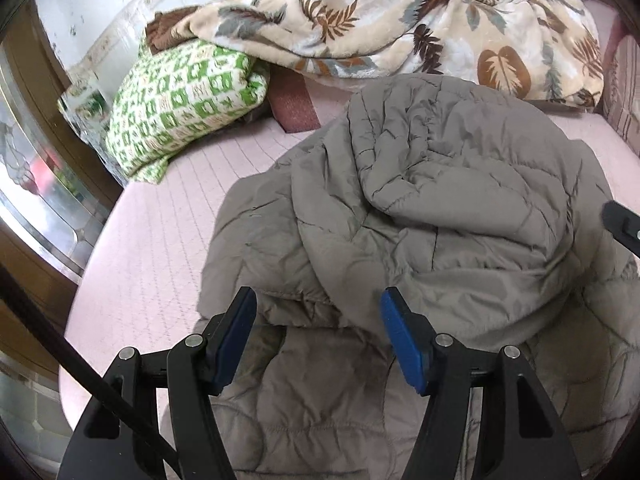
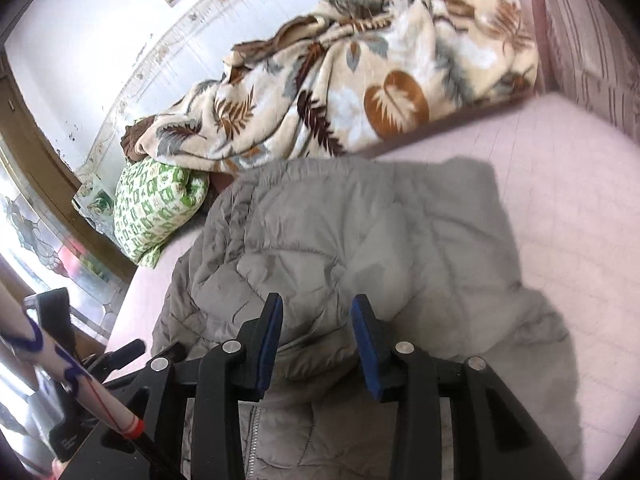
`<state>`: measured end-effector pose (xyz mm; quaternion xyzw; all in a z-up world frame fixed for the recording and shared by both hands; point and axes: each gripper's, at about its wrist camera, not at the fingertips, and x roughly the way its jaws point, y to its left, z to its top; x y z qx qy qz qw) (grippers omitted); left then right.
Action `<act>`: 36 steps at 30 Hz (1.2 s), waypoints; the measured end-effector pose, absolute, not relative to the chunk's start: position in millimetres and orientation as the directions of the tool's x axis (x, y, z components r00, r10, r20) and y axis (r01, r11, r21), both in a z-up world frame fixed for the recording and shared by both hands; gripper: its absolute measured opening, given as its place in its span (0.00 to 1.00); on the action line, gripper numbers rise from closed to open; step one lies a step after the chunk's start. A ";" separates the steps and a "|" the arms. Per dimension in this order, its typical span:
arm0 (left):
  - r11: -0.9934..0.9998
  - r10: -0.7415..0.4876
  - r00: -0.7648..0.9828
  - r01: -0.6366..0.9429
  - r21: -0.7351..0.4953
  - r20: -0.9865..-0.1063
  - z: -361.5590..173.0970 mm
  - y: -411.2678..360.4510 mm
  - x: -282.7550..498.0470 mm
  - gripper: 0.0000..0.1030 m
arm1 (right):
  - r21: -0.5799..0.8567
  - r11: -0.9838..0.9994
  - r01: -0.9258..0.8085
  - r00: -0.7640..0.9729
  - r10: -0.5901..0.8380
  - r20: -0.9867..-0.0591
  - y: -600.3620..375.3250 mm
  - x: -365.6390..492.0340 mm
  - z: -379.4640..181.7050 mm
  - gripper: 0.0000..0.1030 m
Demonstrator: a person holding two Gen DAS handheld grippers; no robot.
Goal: Fold large clothes
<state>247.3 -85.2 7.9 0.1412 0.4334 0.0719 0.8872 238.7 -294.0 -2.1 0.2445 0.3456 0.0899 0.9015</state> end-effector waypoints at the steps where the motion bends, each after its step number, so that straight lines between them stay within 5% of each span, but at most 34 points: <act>1: 0.947 0.257 0.616 -0.008 0.320 -0.745 8.3 -84.8 246.4 0.63 | 0.504 0.864 0.011 0.741 0.332 -0.584 -294.2 239.9 -4.2 0.38; 8: 0.940 0.282 0.626 -0.027 0.340 -0.727 18.8 -78.5 226.5 0.63 | 0.447 0.891 0.077 0.609 0.313 -0.729 -286.5 263.8 -53.3 0.38; 18: 0.935 0.314 0.614 -0.066 0.349 -0.724 20.3 -60.1 201.2 0.63 | 0.407 0.913 0.027 0.694 0.276 -0.665 -290.6 236.8 -18.2 0.41; 29: 0.948 0.304 0.580 -0.105 0.300 -0.756 13.3 -31.2 170.0 0.63 | 0.383 0.924 -0.007 0.610 0.307 -0.730 -269.9 234.7 -33.6 0.42; 32: 0.963 0.265 0.555 -0.113 0.244 -0.788 7.9 -15.1 160.8 0.63 | 0.390 0.921 -0.010 0.642 0.305 -0.704 -270.5 218.9 -21.3 0.56; 36: 0.973 0.229 0.531 -0.139 0.183 -0.816 2.3 3.8 148.1 0.63 | 0.401 0.916 0.003 0.684 0.290 -0.669 -269.8 195.8 -6.2 0.59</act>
